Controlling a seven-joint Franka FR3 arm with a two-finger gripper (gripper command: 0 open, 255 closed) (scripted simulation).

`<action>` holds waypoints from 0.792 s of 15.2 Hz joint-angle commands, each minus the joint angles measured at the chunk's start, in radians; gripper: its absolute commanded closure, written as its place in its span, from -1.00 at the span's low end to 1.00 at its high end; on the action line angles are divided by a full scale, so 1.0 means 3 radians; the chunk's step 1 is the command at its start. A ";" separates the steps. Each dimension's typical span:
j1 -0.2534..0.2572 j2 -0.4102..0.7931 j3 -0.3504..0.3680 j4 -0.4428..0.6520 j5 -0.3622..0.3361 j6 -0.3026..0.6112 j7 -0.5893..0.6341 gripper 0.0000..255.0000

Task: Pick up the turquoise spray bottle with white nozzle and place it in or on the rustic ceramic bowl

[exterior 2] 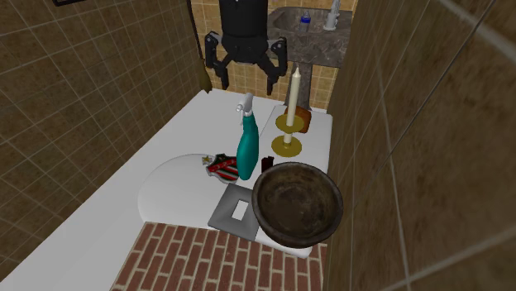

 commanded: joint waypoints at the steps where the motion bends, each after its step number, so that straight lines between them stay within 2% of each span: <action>1: 0.0002 0.0103 0.0006 -0.0024 0.0003 0.0120 0.0016 -1.00; 7: 0.0001 0.0202 0.0006 -0.0196 0.0003 0.0390 0.0016 -1.00; 12: 0.0002 0.0202 0.0006 -0.0196 0.0003 0.0390 0.0016 -1.00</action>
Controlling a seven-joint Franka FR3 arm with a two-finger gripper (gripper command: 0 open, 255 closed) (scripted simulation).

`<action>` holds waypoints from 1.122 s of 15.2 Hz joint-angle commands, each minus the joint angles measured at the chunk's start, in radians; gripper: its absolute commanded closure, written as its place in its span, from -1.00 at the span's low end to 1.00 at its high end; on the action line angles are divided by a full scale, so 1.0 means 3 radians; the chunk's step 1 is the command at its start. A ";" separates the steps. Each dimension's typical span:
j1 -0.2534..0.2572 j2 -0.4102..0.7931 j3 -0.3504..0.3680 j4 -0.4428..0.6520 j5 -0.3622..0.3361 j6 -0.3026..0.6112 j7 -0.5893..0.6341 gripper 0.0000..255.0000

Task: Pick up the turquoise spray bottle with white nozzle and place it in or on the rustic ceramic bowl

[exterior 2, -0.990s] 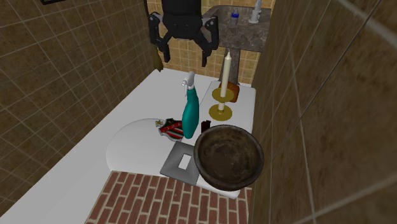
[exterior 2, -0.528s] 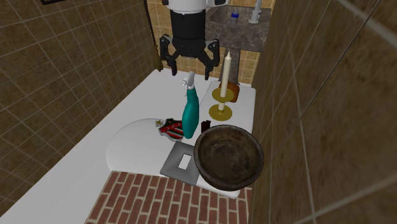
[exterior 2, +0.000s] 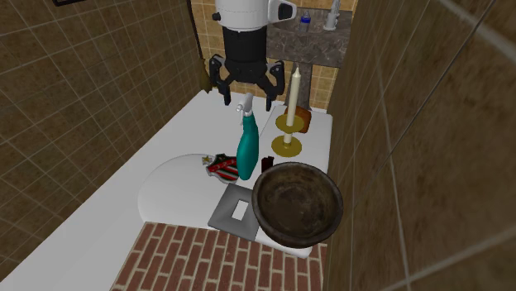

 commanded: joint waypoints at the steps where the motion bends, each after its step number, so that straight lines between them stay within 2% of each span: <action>1: 0.0000 0.0001 0.0000 0.0000 0.0000 0.0002 0.0000 -1.00; 3: 0.0000 0.0001 0.0000 0.0000 0.0000 0.0001 0.0000 -1.00; 4: 0.0000 0.0001 0.0000 0.0000 0.0000 0.0001 0.0000 1.00; 13: 0.0000 0.0001 0.0000 0.0000 0.0000 0.0002 0.0000 1.00; 17: 0.0000 -0.0072 0.0000 0.0121 0.0000 -0.0193 0.0000 1.00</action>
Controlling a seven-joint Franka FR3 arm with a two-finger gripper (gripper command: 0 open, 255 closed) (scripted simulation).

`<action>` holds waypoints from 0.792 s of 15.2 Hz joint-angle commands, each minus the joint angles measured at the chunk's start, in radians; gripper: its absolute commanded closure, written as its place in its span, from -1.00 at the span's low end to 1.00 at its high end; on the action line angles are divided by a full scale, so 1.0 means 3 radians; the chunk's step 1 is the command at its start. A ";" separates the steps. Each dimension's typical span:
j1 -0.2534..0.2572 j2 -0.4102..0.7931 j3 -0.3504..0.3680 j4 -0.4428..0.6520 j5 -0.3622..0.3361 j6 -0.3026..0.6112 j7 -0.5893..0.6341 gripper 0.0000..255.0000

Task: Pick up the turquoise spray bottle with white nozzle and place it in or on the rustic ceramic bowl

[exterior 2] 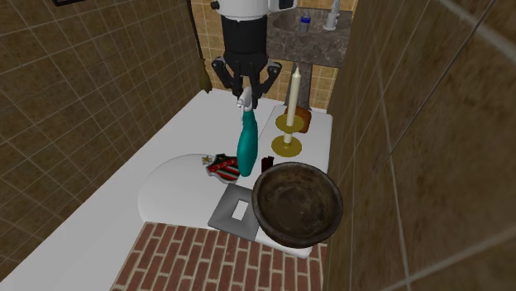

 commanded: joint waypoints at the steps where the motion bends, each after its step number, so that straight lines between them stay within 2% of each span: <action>1: 0.0000 -0.0027 0.0000 0.0074 0.0000 -0.0102 0.0001 1.00; 12: 0.0000 -0.0150 0.0000 0.0468 0.0000 -0.0618 0.0000 1.00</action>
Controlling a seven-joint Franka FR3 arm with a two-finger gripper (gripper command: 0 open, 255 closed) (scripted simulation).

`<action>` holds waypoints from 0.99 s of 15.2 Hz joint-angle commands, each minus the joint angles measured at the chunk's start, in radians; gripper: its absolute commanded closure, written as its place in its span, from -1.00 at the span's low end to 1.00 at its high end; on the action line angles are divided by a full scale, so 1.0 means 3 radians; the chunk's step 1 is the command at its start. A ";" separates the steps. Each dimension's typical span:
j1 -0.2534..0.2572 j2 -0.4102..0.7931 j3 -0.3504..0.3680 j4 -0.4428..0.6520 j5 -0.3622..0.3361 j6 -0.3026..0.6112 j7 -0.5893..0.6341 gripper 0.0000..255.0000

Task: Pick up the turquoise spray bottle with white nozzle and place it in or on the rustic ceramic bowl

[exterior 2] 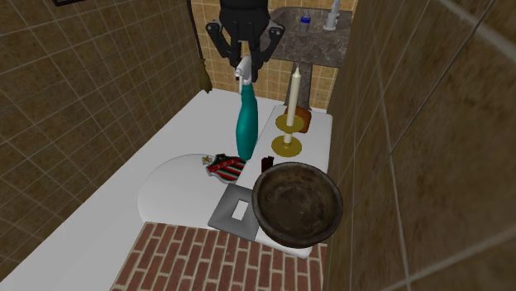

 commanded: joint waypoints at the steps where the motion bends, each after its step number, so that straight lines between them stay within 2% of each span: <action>1: 0.0001 -0.0007 0.0001 0.0085 0.0000 -0.0093 0.0002 1.00; 15: 0.0001 -0.0016 0.0001 0.0706 0.0000 -0.0722 0.0002 1.00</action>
